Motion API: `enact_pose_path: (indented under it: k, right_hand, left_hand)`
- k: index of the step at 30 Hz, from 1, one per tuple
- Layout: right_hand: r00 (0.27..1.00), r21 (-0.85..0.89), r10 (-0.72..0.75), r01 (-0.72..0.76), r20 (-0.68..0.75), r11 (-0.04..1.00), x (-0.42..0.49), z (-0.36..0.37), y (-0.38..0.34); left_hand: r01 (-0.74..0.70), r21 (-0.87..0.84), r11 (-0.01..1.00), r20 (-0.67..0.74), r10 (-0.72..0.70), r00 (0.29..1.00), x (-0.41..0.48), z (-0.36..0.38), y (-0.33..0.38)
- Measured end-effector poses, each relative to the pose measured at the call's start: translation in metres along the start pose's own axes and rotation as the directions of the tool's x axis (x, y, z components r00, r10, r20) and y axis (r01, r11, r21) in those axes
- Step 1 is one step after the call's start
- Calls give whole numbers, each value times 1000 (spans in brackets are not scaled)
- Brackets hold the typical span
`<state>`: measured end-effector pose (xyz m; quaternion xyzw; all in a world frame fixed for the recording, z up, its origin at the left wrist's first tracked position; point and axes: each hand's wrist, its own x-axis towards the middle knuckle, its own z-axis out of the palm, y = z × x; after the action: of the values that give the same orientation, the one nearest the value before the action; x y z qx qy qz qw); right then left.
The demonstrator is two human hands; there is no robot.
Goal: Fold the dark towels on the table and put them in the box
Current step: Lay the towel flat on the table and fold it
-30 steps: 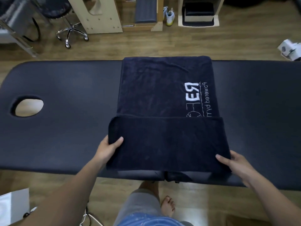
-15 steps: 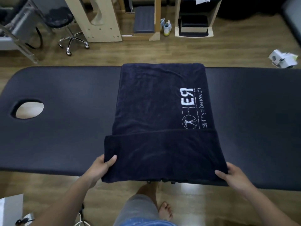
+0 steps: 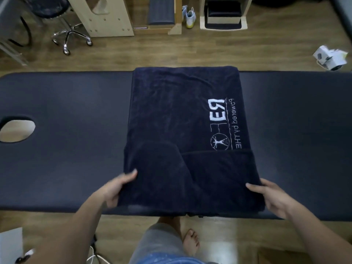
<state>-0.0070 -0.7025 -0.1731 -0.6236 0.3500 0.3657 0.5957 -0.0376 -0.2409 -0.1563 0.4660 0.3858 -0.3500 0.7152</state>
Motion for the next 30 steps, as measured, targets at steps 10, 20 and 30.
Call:
enact_pose_path:
  k: [10, 20, 30]
  right_hand:
    - [959, -6, 132, -135, 251, 991, -21, -26, -38]
    - [966, 126, -167, 144, 196, 982, -11, -3, -88]
    - [985, 6, -161, 161, 67, 987, -18, -20, -42]
  left_hand:
    - [6, 61, 998, 5, -7, 1000, -36, -13, 25]
    - [-167, -91, 982, 105, 176, 979, -25, -9, 70]
    - [-390, -78, 918, -103, 382, 919, -23, -28, 14]
